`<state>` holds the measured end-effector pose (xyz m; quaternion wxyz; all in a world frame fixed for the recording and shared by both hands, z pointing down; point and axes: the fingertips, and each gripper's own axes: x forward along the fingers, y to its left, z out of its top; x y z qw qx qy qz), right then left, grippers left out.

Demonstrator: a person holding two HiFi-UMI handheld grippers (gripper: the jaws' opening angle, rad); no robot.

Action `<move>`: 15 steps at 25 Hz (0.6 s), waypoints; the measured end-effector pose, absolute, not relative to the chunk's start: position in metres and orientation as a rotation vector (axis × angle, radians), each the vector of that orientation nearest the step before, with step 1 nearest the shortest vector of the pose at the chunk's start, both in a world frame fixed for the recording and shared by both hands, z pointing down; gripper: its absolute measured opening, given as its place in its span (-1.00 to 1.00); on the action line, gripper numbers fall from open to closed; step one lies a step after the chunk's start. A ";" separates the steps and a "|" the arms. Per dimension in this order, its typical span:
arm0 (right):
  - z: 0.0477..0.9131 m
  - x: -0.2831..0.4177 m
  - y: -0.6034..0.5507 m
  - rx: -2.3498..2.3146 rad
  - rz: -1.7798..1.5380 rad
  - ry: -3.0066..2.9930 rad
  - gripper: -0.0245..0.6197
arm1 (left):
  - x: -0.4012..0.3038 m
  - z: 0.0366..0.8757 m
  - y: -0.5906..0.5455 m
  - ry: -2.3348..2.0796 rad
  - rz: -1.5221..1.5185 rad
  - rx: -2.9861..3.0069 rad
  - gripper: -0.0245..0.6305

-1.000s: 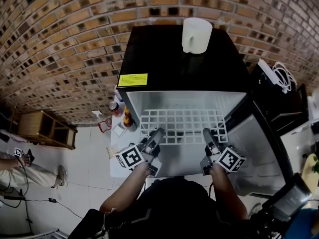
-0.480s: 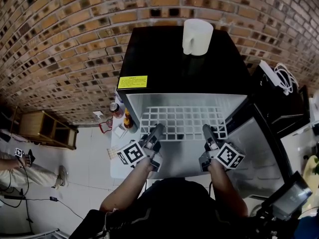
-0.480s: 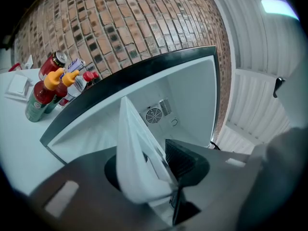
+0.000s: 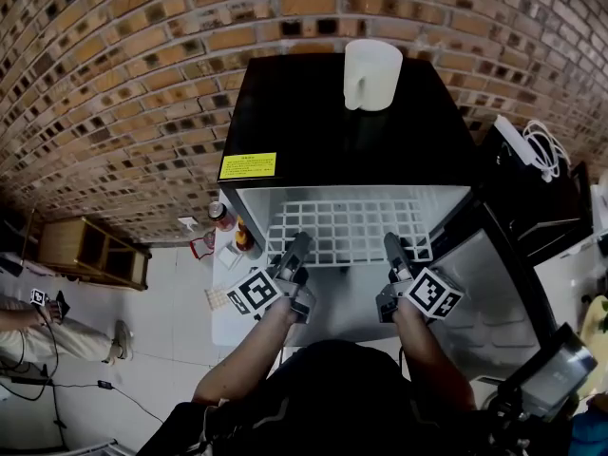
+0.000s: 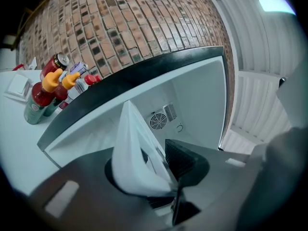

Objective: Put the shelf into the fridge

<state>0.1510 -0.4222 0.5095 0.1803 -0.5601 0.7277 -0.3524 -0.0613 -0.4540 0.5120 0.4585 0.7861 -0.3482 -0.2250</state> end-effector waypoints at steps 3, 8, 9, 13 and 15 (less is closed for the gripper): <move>0.513 0.151 -0.425 -1.587 -1.010 2.049 -0.39 | -0.062 0.514 -0.457 -0.892 -0.583 1.912 -0.61; 0.515 0.154 -0.435 -1.607 -1.031 2.029 -0.37 | -0.060 0.516 -0.467 -0.969 -0.589 1.879 -0.64; 0.515 0.155 -0.438 -1.610 -1.029 2.027 -0.37 | -0.060 0.516 -0.470 -0.983 -0.587 1.874 -0.64; 0.515 0.156 -0.449 -1.623 -1.014 2.019 -0.36 | -0.060 0.517 -0.480 -1.051 -0.577 1.855 -0.64; 0.516 0.156 -0.452 -1.633 -1.012 2.012 -0.36 | -0.059 0.518 -0.484 -1.079 -0.574 1.850 -0.64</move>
